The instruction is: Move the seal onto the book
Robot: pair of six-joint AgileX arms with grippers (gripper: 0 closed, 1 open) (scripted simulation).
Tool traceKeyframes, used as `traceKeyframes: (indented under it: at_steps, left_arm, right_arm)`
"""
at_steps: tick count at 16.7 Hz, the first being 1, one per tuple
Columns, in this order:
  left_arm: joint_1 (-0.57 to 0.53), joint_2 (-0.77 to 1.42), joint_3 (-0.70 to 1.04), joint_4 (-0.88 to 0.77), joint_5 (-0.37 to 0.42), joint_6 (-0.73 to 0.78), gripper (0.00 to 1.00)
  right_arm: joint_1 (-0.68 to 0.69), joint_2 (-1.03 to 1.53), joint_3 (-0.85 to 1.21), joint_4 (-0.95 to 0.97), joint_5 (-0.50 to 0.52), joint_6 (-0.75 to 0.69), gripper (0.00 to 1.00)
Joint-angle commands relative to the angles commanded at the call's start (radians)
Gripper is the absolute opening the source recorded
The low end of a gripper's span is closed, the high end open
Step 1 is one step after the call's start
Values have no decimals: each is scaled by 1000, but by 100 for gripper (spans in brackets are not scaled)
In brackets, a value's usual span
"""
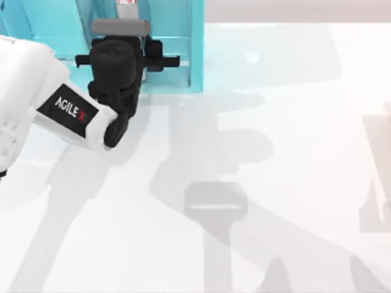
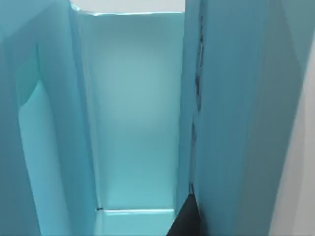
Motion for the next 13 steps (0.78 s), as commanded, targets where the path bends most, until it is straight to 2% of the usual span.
traceKeyframes:
  at_steps: [7,13]
  left_arm:
    - [-23,-71,-31,-43,-19,2,0]
    - [-105,-466,-199,-267,-115,-1,0]
  right_arm:
    - [0,0,0,0,0,0,100]
    - [0,0,0,0,0,0,100]
